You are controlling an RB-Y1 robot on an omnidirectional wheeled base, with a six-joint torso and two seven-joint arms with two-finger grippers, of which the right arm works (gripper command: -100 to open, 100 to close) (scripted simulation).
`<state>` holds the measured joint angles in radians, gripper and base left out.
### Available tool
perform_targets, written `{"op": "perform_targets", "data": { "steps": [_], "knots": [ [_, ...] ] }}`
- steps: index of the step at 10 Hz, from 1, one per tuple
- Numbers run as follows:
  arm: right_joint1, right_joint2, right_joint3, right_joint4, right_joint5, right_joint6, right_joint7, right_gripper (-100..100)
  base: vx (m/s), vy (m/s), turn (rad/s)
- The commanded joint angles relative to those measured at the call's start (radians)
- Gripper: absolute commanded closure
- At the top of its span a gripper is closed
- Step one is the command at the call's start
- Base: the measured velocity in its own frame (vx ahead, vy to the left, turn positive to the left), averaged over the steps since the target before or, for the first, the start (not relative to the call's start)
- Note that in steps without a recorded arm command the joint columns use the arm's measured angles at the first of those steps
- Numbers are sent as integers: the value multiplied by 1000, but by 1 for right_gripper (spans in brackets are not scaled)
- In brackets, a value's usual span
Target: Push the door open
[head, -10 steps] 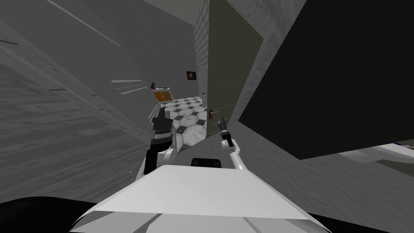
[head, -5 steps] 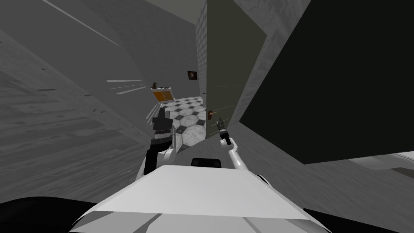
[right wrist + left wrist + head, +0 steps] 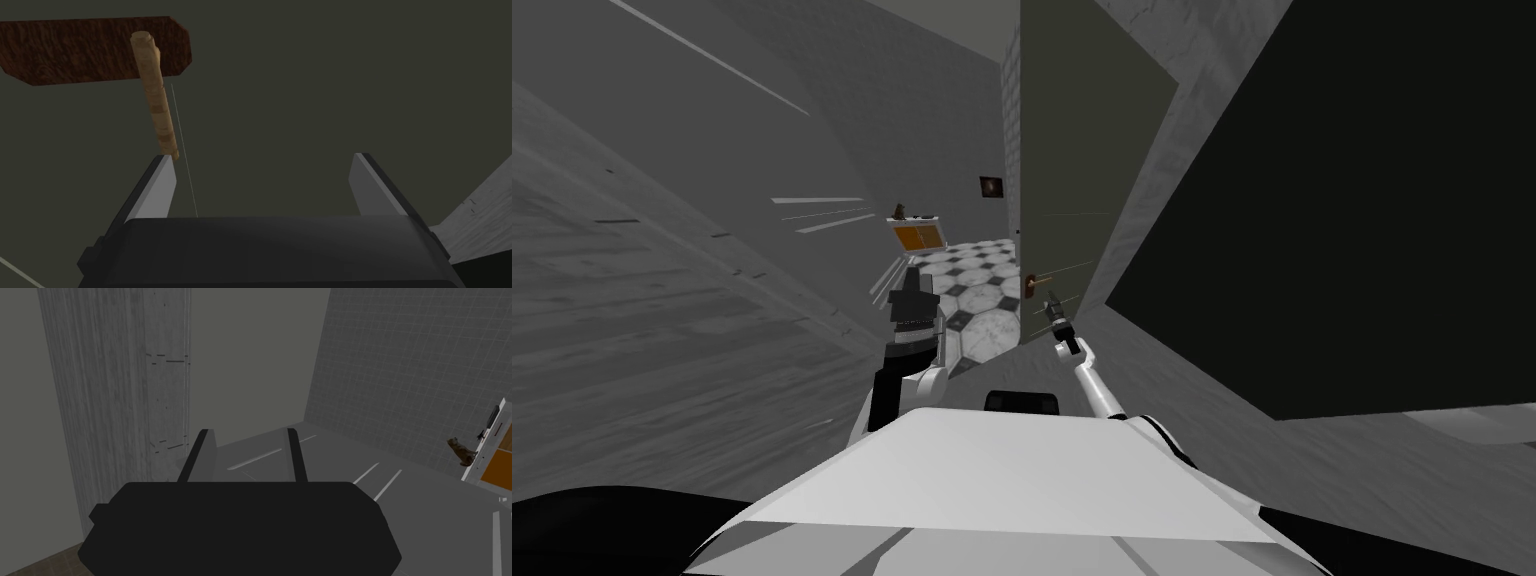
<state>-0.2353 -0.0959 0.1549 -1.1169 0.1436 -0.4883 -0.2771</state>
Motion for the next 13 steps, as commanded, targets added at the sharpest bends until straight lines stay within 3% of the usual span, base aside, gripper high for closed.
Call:
{"op": "perform_targets", "data": {
  "steps": [1, 2, 3, 5, 6, 13],
  "knots": [
    [-28, -3, 5, 50, 11, -3, -19, -100, 38, -83, 47],
    [-52, -5, 9, 82, 20, -7, -33, -100, 59, -97, 71],
    [-52, -5, 9, 95, 20, -7, -33, -100, 55, -74, 32],
    [-97, -7, 17, 166, 37, -14, -60, -100, 56, -61, 49],
    [-97, -7, 17, 173, 37, -14, -60, -100, 37, -67, 42],
    [-222, -13, 38, 390, 85, -34, -137, -100, 55, -94, 51]
  ]
}}
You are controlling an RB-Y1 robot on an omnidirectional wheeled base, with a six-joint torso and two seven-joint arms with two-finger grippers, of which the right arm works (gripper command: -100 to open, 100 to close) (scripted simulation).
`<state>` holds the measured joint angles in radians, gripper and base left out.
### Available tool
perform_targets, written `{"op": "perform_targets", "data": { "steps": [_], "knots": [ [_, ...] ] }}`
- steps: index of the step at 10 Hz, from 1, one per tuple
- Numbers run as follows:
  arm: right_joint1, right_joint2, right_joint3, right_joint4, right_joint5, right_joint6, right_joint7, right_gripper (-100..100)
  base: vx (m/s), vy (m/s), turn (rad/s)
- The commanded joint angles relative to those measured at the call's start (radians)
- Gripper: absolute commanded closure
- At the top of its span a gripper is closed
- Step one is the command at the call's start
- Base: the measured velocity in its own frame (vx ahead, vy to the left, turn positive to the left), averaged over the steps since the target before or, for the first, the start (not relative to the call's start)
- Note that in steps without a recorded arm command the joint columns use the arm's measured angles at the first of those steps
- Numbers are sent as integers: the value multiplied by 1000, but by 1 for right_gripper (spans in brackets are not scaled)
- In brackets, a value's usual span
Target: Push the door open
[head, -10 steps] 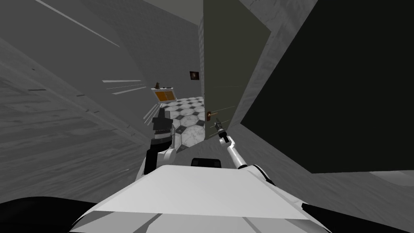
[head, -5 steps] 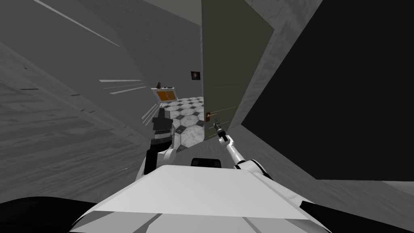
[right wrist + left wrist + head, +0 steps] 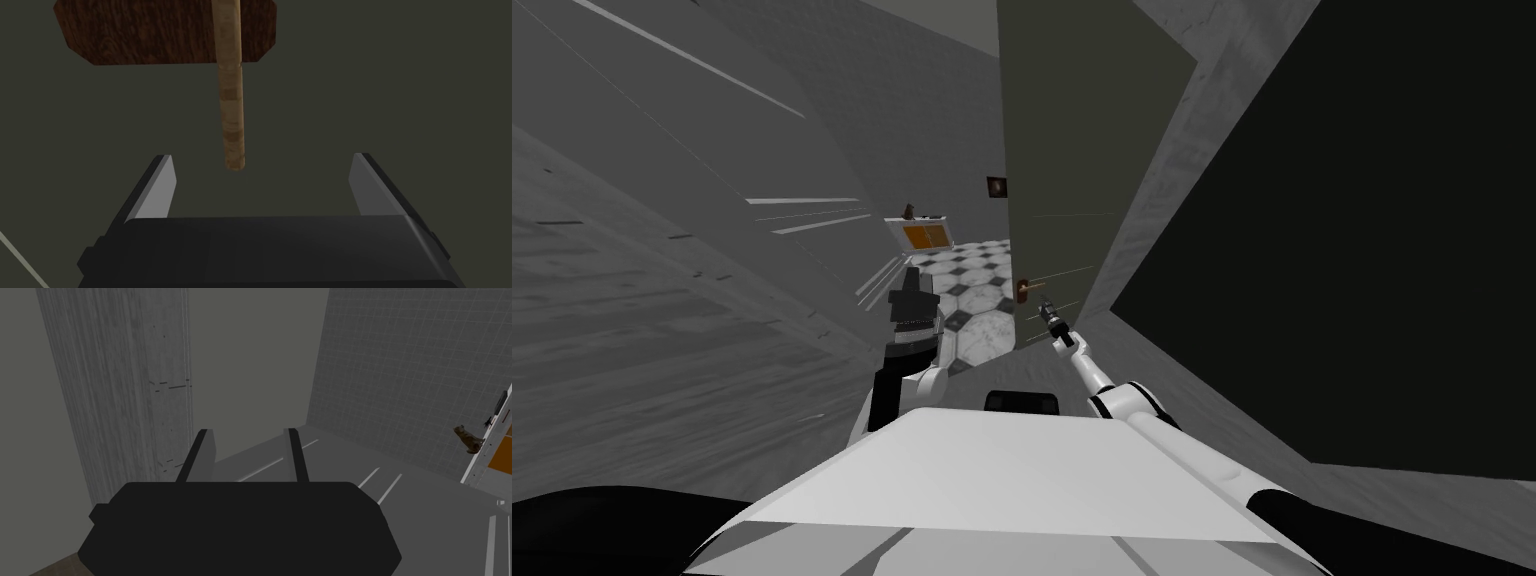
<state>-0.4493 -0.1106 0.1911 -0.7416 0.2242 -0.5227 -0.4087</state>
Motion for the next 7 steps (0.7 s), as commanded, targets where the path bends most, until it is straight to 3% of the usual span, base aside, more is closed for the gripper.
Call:
{"op": "perform_targets", "data": {
  "steps": [1, 4, 7],
  "knots": [
    [-19, 2, 3, 34, 9, -1, -12, -100, 45, -71, 44],
    [-53, 1, 9, 93, 21, -7, -33, -100, 32, -63, 35],
    [-51, 4, 1, 94, 15, -11, -21, -100, 97, 25, 21]
  ]
}}
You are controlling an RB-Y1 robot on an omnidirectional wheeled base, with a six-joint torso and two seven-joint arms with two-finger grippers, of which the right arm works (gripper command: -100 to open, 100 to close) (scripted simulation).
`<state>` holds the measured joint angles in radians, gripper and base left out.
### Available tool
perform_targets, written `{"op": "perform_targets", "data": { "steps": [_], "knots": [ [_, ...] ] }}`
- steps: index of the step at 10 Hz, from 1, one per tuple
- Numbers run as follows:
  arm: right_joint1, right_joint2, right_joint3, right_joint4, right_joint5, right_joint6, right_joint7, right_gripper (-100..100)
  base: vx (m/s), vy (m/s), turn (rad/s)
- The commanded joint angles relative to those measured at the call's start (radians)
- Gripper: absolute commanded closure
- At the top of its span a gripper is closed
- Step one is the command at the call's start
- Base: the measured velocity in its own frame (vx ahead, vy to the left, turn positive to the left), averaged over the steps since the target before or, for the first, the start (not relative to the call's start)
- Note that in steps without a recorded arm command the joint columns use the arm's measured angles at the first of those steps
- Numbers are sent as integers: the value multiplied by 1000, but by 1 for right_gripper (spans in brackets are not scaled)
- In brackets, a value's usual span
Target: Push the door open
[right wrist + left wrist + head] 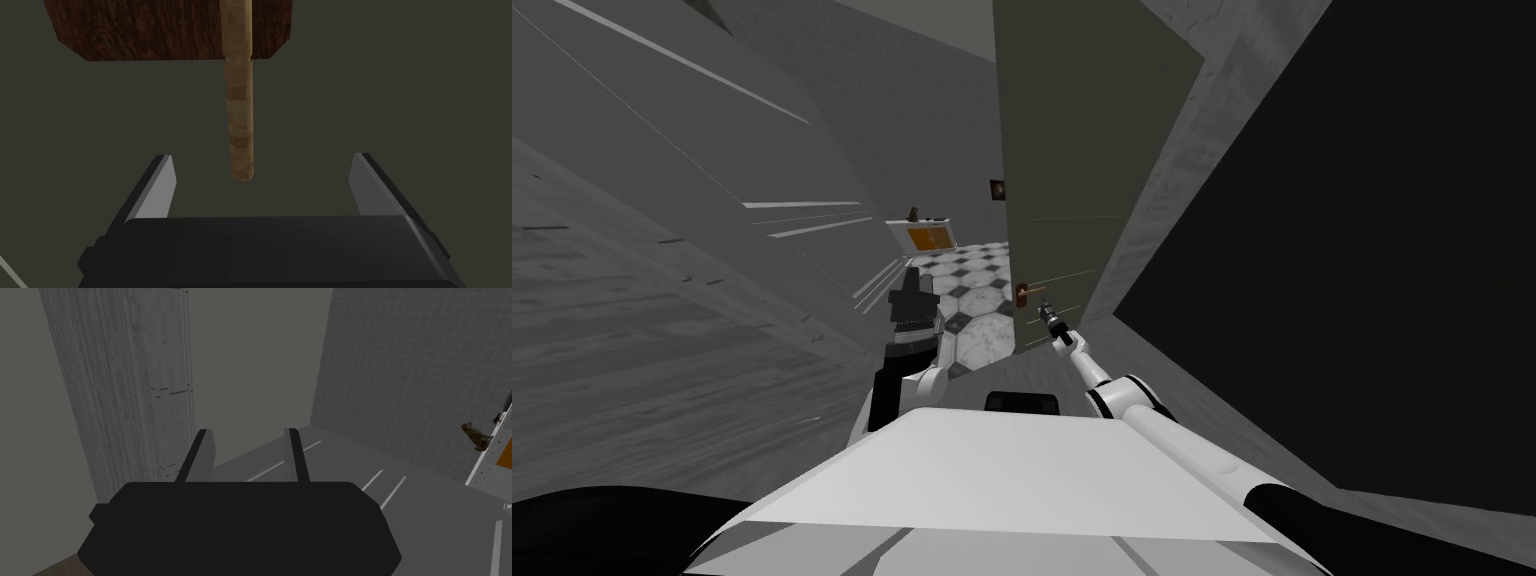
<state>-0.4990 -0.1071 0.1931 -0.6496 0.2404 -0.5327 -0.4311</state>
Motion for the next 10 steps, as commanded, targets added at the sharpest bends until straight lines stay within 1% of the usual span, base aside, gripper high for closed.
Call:
{"op": "perform_targets", "data": {
  "steps": [1, 4, 6, 7, 8, 10],
  "knots": [
    [-1, 2, -4, 3, -2, -1, 5, -100, 194, 68, 28],
    [0, 5, -13, 7, -7, -2, 16, -100, 190, 89, 31],
    [1, 8, -18, 9, -9, -2, 22, -100, 198, 34, 27],
    [1, 7, -16, 7, -9, -1, 19, -100, 77, 14, 4],
    [1, 7, -16, 7, -9, -1, 19, 100, -9, -2, -4],
    [1, 7, -16, 7, -9, -1, 19, 100, -16, -6, 9]
  ]
}}
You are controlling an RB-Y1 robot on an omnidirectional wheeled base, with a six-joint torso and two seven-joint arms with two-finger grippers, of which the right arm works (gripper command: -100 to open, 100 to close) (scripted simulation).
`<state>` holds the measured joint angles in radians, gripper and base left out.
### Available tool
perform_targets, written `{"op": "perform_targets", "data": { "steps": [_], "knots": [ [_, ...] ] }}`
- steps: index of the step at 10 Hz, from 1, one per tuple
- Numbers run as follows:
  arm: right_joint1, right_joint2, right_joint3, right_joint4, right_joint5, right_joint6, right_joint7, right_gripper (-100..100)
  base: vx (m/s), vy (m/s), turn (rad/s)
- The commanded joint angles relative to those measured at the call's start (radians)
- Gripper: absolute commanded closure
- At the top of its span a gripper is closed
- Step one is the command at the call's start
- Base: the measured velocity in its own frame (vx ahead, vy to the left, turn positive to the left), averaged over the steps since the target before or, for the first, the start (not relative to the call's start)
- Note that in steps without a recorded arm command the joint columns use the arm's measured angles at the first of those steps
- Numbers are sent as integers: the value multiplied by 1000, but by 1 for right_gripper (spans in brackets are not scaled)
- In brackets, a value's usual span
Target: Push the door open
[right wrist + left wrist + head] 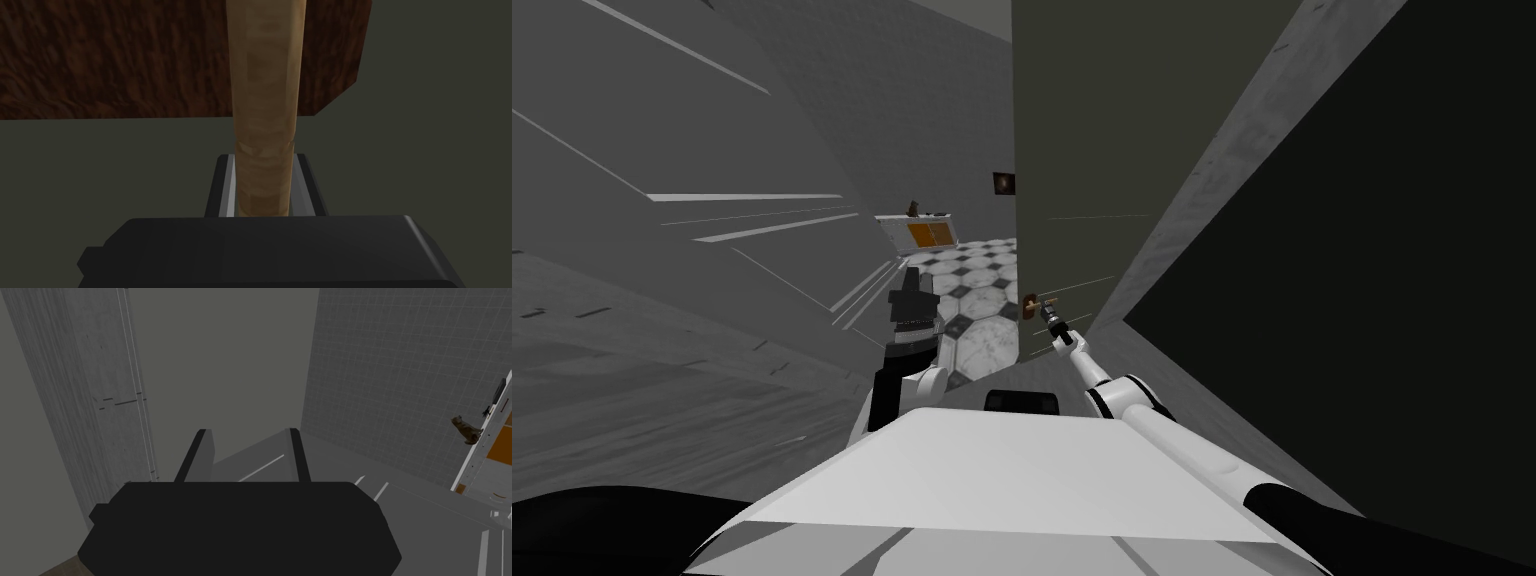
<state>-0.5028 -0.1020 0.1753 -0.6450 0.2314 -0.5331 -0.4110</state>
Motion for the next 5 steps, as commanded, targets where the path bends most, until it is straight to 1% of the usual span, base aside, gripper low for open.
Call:
{"op": "perform_targets", "data": {
  "steps": [1, 3, 4, 5],
  "knots": [
    [5, 2, 2, 2, 0, -1, -1, 100, 0, 0, 0],
    [5, 2, 2, 2, 0, -1, -1, 100, 0, 0, 0],
    [1, -3, -11, 1, -5, 2, 7, 100, 99, 42, -24],
    [1, -4, -18, 2, -8, 3, 11, 100, 127, 97, -44]
  ]
}}
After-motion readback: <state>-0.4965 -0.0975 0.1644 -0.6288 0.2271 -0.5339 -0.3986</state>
